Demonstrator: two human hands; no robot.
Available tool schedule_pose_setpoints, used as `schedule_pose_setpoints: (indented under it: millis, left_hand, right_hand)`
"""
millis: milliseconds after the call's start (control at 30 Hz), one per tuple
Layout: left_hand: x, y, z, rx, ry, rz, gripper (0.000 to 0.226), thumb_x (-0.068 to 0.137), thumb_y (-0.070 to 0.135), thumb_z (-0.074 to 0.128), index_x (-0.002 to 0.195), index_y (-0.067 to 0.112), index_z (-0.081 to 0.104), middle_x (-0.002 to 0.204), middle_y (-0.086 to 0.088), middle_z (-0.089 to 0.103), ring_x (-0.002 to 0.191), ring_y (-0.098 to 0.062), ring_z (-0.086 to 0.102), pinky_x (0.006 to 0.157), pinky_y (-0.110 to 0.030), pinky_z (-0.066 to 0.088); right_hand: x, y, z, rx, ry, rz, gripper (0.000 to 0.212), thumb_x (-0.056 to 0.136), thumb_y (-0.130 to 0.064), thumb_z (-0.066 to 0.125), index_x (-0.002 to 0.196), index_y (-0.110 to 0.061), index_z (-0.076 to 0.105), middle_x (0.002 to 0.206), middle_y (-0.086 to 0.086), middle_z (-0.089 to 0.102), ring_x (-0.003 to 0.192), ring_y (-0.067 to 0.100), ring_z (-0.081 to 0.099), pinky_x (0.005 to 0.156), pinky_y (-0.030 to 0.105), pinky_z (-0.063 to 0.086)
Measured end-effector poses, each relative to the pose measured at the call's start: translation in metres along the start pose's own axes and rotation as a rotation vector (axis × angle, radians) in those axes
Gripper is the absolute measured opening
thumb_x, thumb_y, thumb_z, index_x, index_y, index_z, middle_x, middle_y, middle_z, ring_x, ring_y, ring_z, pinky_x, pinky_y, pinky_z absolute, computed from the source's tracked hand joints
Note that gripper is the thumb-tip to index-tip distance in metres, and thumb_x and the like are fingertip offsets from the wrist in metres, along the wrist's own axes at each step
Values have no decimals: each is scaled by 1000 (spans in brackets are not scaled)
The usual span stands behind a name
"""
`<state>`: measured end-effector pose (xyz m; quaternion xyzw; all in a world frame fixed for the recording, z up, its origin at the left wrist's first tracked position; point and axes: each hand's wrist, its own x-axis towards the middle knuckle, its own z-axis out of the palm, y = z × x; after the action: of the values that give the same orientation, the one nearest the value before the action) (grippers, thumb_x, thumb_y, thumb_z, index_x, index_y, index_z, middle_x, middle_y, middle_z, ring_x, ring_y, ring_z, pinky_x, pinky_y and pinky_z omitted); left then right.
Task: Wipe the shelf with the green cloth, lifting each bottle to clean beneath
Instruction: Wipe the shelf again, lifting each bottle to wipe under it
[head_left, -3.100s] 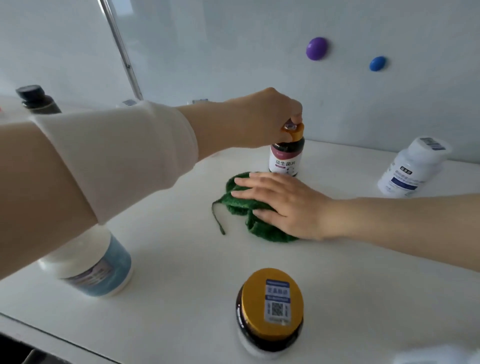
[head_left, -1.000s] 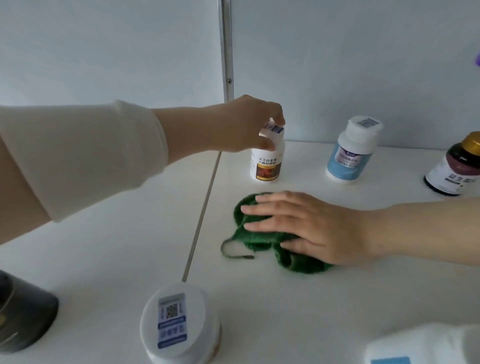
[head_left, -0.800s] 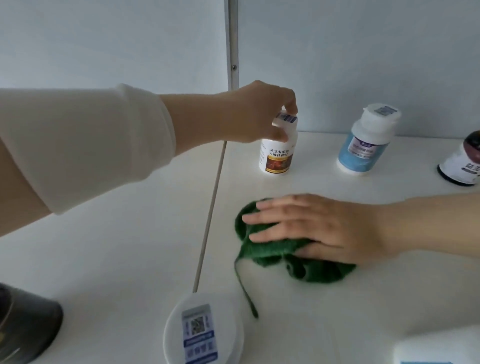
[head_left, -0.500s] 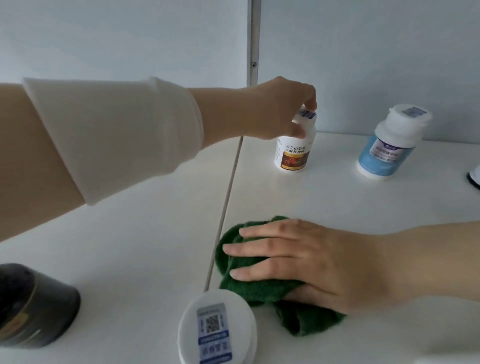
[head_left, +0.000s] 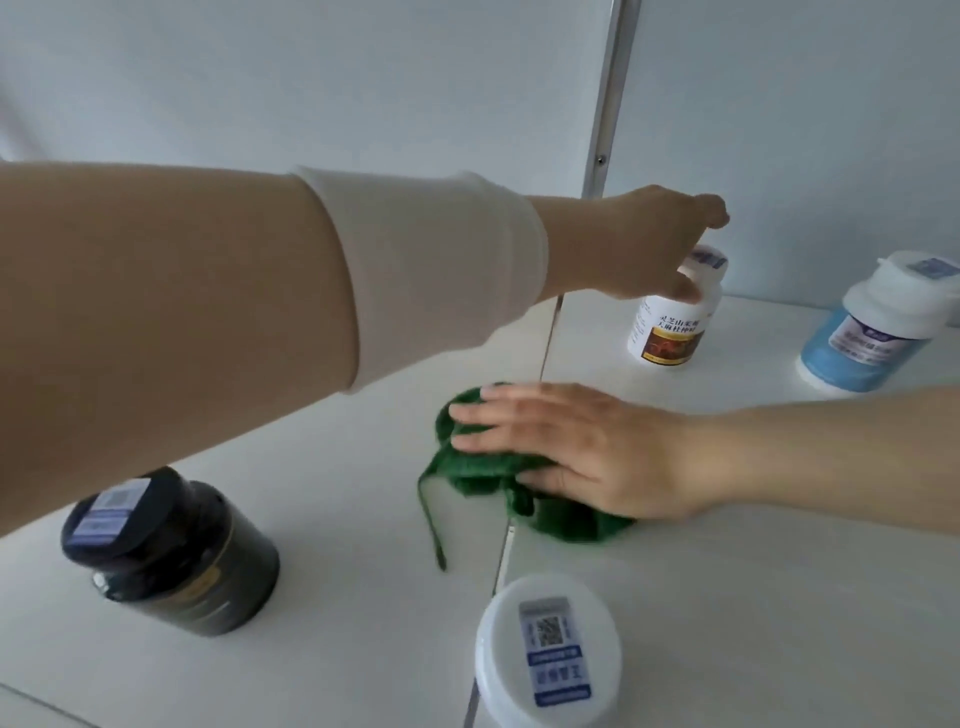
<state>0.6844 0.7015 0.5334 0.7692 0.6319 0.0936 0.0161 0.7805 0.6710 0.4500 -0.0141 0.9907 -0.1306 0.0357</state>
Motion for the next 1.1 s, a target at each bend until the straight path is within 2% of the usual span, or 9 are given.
schedule_pose_setpoints:
  millis: [67,133,233,367,667,800,867,1033,1100]
  left_hand:
    - [-10,-7,-13,17,27,16,63,90,31,53,143,17,23,139,-4,44,126,-19,41,95,-25,31]
    - [-26,-23,-33,36,67,24,58,89,33,54,140,19,29,133,-3,51,119,-17,46,87,-23,31]
    - [-56,-62,-59,102,53,-2,48,88,37,54,132,23,41,128,0,54,115,-16,48,84,-22,32]
    - [-98,-112,-69,205,-48,-54,44,87,41,53,128,28,43,126,-1,51,115,-20,46,87,-33,38]
    - [-121,-165,-48,58,-113,-86,41,88,26,54,128,24,43,122,-7,49,109,-27,49,88,-38,43]
    - [-117,-175,-42,17,-61,-53,36,87,19,53,123,24,48,115,-5,48,99,-25,49,85,-39,45]
    - [-116,-178,-42,-25,-53,-42,35,87,19,55,121,23,49,111,-3,48,94,-21,46,83,-35,44]
    - [-112,-179,-42,6,-29,-48,37,87,18,56,122,21,46,113,-6,47,93,-23,47,80,-36,44]
    - [-109,-180,-43,22,-18,-68,38,87,17,56,122,20,45,111,-5,46,91,-22,44,76,-35,42]
  right_hand:
    - [23,18,-14,-30,-11,240,47,98,-31,27,143,-32,14,155,-13,5,142,6,-1,117,27,-1]
    - [36,27,-17,-55,-7,340,47,99,-30,25,144,-33,11,155,-12,-1,142,8,-4,116,27,-3]
    - [34,4,-6,-76,-54,194,49,98,-30,30,142,-38,9,153,-17,-4,142,5,-8,116,26,-5]
    - [48,-40,2,-16,-131,-105,48,95,-36,31,142,-33,22,150,-21,4,140,-1,-6,114,17,-5]
    - [108,-43,-7,-90,-148,207,48,97,-34,28,132,-43,-4,149,-23,-12,138,-1,-17,116,28,-3]
    - [102,-69,14,-72,-54,-30,52,93,-37,33,144,-31,20,154,-15,10,142,4,-1,116,28,6]
    - [107,-64,14,-61,-5,-46,50,94,-32,37,142,-27,28,153,-11,19,143,9,8,115,26,9]
    - [145,-21,-8,-91,21,317,49,97,-32,29,140,-36,3,150,-20,-4,141,1,-6,116,22,-3]
    - [147,-21,-6,-113,11,337,50,97,-33,27,141,-37,2,152,-21,-6,140,0,-9,115,21,-6]
